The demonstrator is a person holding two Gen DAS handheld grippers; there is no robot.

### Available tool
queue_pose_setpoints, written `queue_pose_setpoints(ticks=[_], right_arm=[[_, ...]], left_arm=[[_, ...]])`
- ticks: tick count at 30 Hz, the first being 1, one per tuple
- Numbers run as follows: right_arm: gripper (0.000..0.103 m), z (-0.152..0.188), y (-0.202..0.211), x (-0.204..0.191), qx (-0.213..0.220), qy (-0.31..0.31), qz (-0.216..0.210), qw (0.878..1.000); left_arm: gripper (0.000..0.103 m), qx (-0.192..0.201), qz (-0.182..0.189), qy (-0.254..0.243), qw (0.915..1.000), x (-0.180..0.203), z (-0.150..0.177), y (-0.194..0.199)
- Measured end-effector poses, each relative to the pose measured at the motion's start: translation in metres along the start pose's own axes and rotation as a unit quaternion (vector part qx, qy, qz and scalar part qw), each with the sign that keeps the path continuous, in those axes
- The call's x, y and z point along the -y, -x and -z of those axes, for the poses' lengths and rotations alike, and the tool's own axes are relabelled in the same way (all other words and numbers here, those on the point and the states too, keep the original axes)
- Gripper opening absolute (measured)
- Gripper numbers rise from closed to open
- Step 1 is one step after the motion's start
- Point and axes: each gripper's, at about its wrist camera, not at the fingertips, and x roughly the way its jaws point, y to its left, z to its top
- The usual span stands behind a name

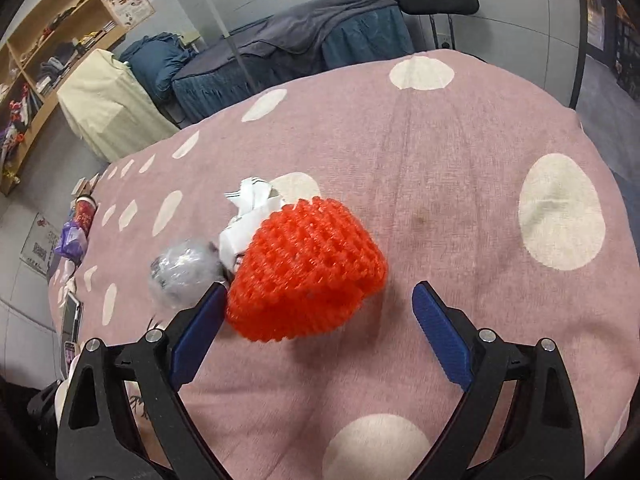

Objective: Collect trash
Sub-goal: 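Grasp the orange foam net with the right gripper and lift it, then drop the foam net into the bin with the right gripper while the left carries the bottle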

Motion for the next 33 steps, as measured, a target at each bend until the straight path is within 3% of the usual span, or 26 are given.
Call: queue_pose_setpoints(ticks=[1, 2, 5, 16, 23, 33], right_arm=[[0.07, -0.001, -0.004, 0.0, -0.003, 0.001, 0.002, 1.0], [0.045, 0.0, -0.005, 0.0, -0.005, 0.0, 0.001, 1.0], [0.029, 0.006, 0.004, 0.0, -0.002, -0.011, -0.015, 1.0], [0.026, 0.048, 0.103, 0.011, 0.083, 0.001, -0.021, 0.996], [0.026, 0.091, 0.161, 0.044, 0.134, -0.01, 0.017, 0.991], [0.026, 0.163, 0.228, 0.105, 0.192, -0.051, 0.122, 0.972]], left_arm=[[0.06, 0.004, 0.002, 0.003, 1.0, -0.001, 0.004, 0.002], [0.06, 0.005, 0.004, 0.004, 1.0, -0.001, 0.003, 0.002], [0.06, 0.005, 0.005, 0.001, 1.0, 0.002, 0.005, 0.002], [0.06, 0.022, 0.029, -0.015, 0.9992, 0.034, 0.001, -0.002], [0.06, 0.027, 0.062, -0.037, 0.997, 0.074, -0.006, -0.01], [0.06, 0.024, 0.121, -0.077, 0.9894, 0.152, -0.016, -0.034]])
